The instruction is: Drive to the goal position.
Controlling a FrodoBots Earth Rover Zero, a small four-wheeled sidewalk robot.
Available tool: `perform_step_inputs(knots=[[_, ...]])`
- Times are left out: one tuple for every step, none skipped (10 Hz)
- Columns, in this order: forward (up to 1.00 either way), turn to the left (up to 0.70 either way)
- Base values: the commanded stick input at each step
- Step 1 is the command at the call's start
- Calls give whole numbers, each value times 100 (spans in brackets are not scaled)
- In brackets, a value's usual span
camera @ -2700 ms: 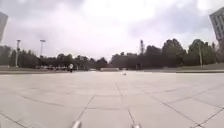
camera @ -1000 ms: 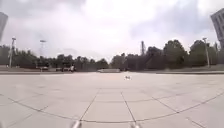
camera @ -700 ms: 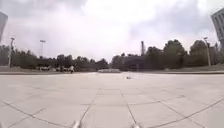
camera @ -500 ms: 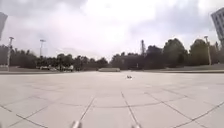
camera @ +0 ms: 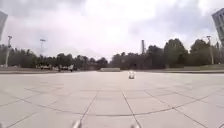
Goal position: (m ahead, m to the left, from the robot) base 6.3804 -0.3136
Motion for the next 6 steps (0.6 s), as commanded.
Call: perform_step_inputs(knots=[[70, 0], [70, 0], [70, 0], [70, 0], [70, 0], [70, 0]])
